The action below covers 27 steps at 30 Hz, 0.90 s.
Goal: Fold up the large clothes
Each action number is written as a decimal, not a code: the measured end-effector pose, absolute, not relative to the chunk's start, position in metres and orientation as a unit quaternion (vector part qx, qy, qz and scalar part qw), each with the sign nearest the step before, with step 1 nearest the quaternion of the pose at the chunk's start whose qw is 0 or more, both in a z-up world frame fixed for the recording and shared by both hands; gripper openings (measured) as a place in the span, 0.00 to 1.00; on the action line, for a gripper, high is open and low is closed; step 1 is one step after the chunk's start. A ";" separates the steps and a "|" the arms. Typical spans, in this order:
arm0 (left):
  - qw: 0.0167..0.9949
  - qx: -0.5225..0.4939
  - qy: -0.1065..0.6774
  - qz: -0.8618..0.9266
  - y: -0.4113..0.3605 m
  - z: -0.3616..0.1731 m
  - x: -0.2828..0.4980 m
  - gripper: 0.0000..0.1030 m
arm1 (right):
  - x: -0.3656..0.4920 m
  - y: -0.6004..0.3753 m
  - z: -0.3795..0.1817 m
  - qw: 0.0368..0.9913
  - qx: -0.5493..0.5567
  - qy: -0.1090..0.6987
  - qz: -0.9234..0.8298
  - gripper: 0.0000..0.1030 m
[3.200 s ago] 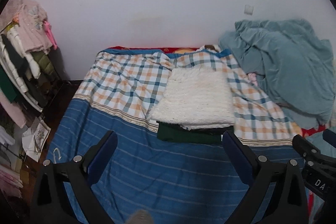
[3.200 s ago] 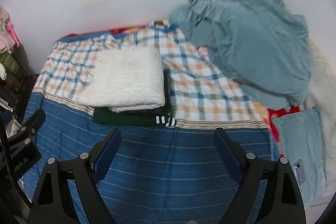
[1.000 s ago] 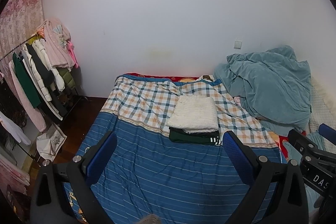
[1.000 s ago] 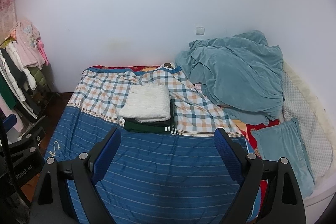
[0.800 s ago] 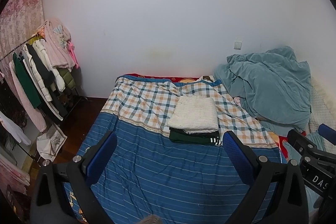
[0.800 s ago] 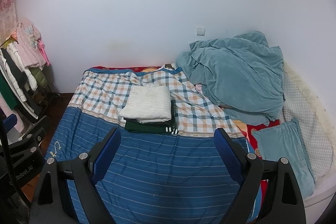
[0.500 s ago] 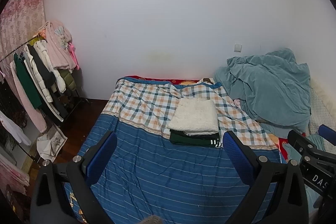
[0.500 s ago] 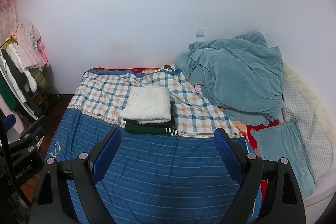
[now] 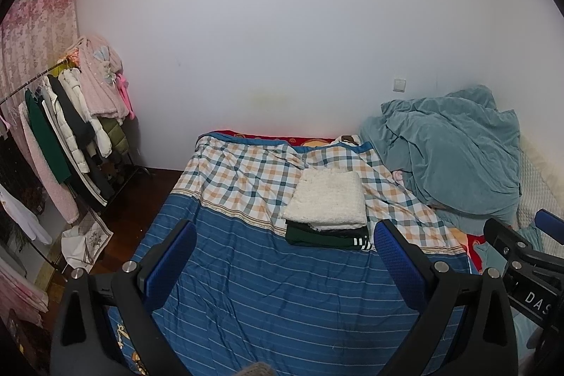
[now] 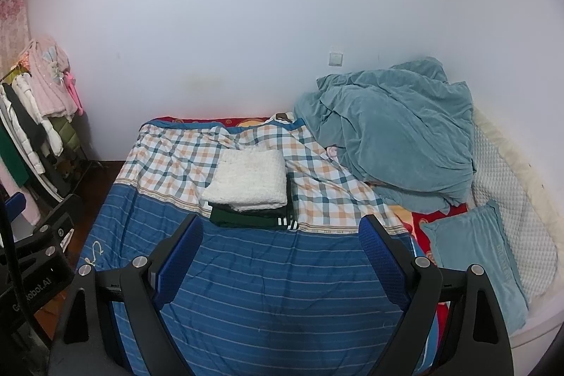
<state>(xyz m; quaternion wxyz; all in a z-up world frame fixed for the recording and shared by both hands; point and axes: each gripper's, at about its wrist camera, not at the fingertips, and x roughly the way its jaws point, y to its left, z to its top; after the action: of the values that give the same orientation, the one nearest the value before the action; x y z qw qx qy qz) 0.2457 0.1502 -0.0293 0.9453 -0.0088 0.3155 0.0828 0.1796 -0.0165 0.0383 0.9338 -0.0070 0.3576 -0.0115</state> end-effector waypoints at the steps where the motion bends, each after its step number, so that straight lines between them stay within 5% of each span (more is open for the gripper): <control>1: 0.946 -0.008 0.314 0.083 0.150 -0.029 0.246 1.00 | 0.179 -0.016 0.037 0.934 -0.007 0.357 -0.011 0.89; 27: 0.945 -0.010 0.318 0.082 0.148 -0.027 0.250 1.00 | 0.174 -0.015 0.047 0.935 -0.005 0.353 -0.020 0.89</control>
<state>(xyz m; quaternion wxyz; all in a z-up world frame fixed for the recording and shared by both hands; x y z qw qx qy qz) 0.2497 0.1477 -0.0275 0.9446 -0.0097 0.3176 0.0820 0.1744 -0.0147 0.0469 0.9353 -0.0048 0.3532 -0.0204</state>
